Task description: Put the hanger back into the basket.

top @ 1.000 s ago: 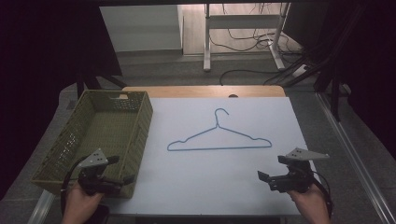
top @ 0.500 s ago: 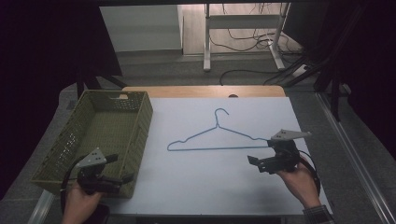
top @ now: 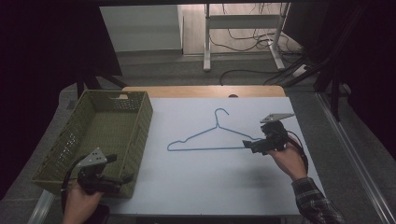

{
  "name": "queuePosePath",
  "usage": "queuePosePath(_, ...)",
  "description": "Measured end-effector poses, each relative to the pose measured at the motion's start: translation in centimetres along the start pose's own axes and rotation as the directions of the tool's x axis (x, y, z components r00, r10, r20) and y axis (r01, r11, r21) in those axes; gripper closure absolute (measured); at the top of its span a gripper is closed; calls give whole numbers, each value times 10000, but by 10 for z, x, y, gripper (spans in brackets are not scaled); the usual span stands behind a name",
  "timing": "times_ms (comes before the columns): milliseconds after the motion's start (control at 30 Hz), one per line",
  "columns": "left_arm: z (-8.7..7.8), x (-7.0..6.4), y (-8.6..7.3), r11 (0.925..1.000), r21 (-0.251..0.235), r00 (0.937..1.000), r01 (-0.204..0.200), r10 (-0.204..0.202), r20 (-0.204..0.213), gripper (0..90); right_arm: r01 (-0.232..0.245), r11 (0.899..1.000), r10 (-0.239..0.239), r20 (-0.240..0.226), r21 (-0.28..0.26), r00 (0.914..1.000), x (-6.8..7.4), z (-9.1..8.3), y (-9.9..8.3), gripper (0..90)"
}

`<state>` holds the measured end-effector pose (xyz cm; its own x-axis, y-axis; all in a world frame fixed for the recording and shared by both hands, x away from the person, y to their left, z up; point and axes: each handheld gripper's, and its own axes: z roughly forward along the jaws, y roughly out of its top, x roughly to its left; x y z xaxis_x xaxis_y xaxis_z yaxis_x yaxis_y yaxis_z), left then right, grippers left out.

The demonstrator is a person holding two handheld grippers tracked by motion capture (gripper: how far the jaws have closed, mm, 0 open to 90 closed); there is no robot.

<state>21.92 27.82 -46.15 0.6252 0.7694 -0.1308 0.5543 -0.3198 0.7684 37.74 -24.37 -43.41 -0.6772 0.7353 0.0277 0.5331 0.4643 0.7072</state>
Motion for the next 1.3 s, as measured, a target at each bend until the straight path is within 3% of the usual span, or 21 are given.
queuePosePath(167, 0, 1, 0, 10000, 11, 10000, 1, -1, -58, 9, -242, 9991, 244, -77, 336, 9997, -17, 23, 11, 25)
queuePosePath(300, 1, 0, -1, 9999, 105, 10000, 20, -19, -71, 10, -101, 9973, 103, -24, 724, 9999, -24, 38, 18, 3)
queuePosePath(567, 2, 0, -1, 9997, 238, 9999, -15, 18, -141, 14, -20, 9915, 57, -276, 1303, 9996, -29, 65, 29, 13)
queuePosePath(667, 2, 0, -1, 9996, 268, 9999, -34, 38, -157, 14, 184, 9874, -155, -196, 1573, 9997, -30, 75, 33, 85)
queuePosePath(700, 2, 0, -1, 9996, 272, 9999, -38, 43, -161, 14, 279, 9857, -242, -238, 1664, 9994, -31, 80, 36, 156)
queuePosePath(800, 2, 0, -1, 9996, 271, 9998, -39, 44, -172, 14, 493, 9851, -461, -233, 1650, 9987, -31, 84, 39, 216)
queuePosePath(833, 2, 0, -1, 9996, 268, 9998, -41, 46, -181, 14, 765, 9820, -719, -330, 1730, 9969, -32, 89, 41, 295)
queuePosePath(900, 2, 0, -1, 9996, 269, 9998, -46, 51, -174, 14, 886, 9804, -841, -330, 1759, 9959, -32, 91, 42, 316)
queuePosePath(967, 2, 0, -1, 9996, 279, 9998, -62, 68, -184, 14, 1348, 9718, -1274, -507, 1937, 9906, -32, 98, 44, 439)
queuePosePath(1000, 2, 0, -1, 9996, 279, 9998, -71, 76, -184, 14, 1348, 9718, -1274, -507, 1937, 9906, -32, 98, 44, 439)
queuePosePath(1033, 1, 0, -1, 9995, 291, 9998, -88, 94, -188, 14, 1584, 9663, -1504, -544, 2027, 9871, -31, 103, 45, 536)
queuePosePath(1133, 2, 0, -1, 9995, 296, 9998, -94, 100, -179, 15, 1777, 9618, -1672, -667, 2084, 9837, -32, 109, 45, 595)
queuePosePath(1233, 2, 0, 0, 9996, 266, 9998, -91, 96, -159, 16, 2038, 9534, -1859, -986, 2223, 9776, -31, 119, 46, 727)
queuePosePath(1300, 1, -1, 0, 9996, 252, 9998, -102, 106, -148, 17, 2159, 9488, -1952, -1090, 2307, 9747, -32, 124, 46, 754)
